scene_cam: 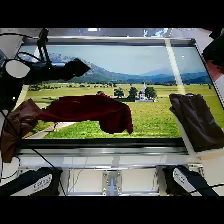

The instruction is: Fold the shirts.

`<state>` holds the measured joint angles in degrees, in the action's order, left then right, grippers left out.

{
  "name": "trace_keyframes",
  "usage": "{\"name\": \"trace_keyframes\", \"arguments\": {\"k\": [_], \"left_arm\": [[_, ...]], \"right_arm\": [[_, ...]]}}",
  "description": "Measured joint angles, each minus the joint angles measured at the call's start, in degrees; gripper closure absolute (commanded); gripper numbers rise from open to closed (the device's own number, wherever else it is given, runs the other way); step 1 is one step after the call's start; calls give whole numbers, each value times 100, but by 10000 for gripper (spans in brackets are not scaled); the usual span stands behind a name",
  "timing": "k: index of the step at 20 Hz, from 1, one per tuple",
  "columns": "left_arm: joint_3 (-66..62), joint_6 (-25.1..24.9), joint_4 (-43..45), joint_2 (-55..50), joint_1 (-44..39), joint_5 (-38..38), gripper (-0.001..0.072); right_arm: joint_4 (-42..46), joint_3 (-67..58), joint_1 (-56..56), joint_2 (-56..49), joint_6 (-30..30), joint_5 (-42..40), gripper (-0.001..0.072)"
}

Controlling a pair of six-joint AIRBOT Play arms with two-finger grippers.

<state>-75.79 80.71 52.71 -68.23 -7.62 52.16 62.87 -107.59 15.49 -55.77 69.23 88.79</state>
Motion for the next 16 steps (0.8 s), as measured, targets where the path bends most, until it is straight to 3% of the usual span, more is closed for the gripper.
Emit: {"name": "trace_keyframes", "arguments": {"k": [4, 6, 8, 11, 16], "left_arm": [[0, 1016, 2581, -140, 791, -11, 60], [0, 1239, 3143, -291, 1318, 133, 60], [0, 1062, 3233, -570, 1816, 599, 61], [0, 505, 2938, -1113, 2378, 1377, 60], [0, 76, 2693, -1744, 2785, 1836, 61]], "right_arm": [[623, 863, 0, -254, 243, 105, 461], [345, 1572, -15, -435, 321, 114, 461], [52, 2280, -92, -627, 332, 42, 437], [-181, 3187, -295, -905, 330, -142, 321], [-334, 4234, -857, -1246, 269, -356, 321]]}}
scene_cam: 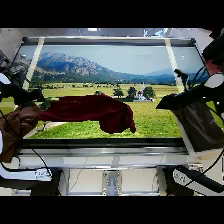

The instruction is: Fold the shirts.

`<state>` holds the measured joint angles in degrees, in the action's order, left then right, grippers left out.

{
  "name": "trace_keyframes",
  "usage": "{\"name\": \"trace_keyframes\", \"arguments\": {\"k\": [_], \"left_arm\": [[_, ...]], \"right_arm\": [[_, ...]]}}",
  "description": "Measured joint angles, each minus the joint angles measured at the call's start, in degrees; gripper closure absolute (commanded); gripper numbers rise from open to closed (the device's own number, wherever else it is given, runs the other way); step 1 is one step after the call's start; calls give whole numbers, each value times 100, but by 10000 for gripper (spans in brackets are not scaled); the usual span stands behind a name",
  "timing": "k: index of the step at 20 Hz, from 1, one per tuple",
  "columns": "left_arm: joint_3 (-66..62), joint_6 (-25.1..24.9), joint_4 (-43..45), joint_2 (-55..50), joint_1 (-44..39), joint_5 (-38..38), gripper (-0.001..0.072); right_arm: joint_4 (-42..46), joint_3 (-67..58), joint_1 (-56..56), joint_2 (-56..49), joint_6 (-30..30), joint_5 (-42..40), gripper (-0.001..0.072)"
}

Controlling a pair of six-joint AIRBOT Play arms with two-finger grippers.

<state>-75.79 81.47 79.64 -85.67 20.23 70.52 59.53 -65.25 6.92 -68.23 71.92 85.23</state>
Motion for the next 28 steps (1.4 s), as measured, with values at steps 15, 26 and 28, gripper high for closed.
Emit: {"name": "trace_keyframes", "arguments": {"k": [15, 26, 28], "left_arm": [[0, -809, -798, -835, 0, -339, 61], [-2, -1198, -861, -1281, -584, -833, 696], [-4, -1202, -883, -1305, -627, -973, 697]], "right_arm": [[146, 905, -2647, -1272, -175, -2076, 327], [212, 909, -2761, -1484, 122, -3178, 695], [216, 907, -2761, -1484, 140, -3292, 696]]}}
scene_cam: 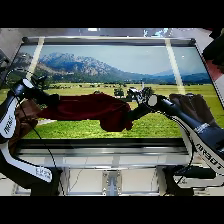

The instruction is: Fold the shirts.

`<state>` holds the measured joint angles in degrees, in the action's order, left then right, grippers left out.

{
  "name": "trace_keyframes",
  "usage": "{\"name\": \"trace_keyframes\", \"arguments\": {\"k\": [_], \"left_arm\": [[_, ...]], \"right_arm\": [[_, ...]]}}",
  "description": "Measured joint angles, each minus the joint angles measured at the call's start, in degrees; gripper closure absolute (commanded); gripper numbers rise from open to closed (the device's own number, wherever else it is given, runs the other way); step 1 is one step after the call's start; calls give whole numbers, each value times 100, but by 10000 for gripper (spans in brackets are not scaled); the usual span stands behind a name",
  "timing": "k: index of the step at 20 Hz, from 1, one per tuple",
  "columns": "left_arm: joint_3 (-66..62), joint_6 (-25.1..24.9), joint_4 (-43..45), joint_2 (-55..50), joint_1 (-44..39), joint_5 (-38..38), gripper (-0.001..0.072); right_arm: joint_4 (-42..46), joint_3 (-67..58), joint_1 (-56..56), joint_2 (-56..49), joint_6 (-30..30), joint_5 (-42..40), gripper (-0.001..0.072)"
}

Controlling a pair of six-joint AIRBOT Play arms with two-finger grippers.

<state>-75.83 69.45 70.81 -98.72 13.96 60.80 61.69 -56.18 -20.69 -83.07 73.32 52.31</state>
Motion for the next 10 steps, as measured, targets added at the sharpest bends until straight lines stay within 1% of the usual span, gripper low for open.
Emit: {"name": "trace_keyframes", "arguments": {"k": [3, 5, 8, 10], "left_arm": [[2, 17, 46, 55, -28, -76, 697], [4, 17, 61, 308, -35, -55, 697], [4, 15, 151, 1093, -26, 63, 697], [4, 15, 267, 1923, 13, 122, 697]], "right_arm": [[61, -140, 0, 37, 26, -39, 696], [240, -391, 0, 175, 57, 173, 696], [826, -1021, 0, 680, 168, 951, 696], [1255, -1567, 0, 1217, 249, 1609, 697]]}}
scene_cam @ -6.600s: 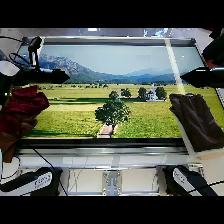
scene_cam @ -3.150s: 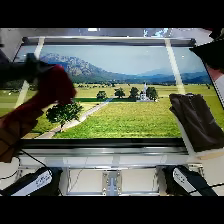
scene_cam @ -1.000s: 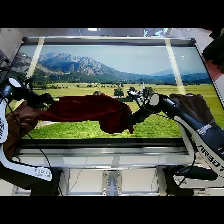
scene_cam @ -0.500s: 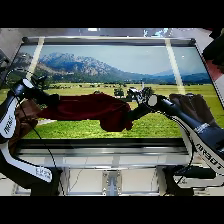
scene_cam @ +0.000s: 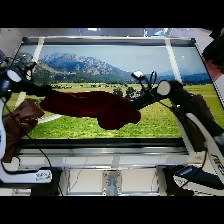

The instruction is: Fold the shirts.

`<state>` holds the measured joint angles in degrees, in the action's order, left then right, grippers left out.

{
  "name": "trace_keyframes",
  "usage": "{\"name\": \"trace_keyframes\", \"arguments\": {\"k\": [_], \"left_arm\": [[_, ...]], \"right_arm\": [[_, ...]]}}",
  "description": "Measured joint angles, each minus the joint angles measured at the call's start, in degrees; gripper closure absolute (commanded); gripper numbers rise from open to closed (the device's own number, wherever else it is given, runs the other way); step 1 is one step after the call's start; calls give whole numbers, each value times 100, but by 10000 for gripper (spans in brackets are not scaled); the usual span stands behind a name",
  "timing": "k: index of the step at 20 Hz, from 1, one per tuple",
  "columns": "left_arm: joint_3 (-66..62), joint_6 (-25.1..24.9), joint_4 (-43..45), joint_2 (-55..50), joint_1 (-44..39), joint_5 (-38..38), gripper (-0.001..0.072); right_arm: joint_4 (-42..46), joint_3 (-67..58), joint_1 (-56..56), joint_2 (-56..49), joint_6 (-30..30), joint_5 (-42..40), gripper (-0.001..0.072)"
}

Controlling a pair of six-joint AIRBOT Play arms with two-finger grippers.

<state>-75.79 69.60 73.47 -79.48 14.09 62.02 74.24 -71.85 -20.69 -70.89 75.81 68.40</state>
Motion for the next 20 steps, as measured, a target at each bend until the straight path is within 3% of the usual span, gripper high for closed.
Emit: {"name": "trace_keyframes", "arguments": {"k": [6, 11, 16, 20], "left_arm": [[0, 61, 109, 3147, 363, -90, 697], [-4, 557, 127, 4894, 562, -20, 698], [234, 839, -295, 4522, 542, 925, 698], [1036, 796, -293, 3375, 223, 837, 697]], "right_arm": [[688, -2223, 0, 1676, 125, 1084, 700], [1121, -3897, 0, 2031, 157, 1449, 701], [1860, -4120, 208, 1534, 157, 1639, 701], [1478, -3598, 984, 372, 144, 1845, 697]]}}
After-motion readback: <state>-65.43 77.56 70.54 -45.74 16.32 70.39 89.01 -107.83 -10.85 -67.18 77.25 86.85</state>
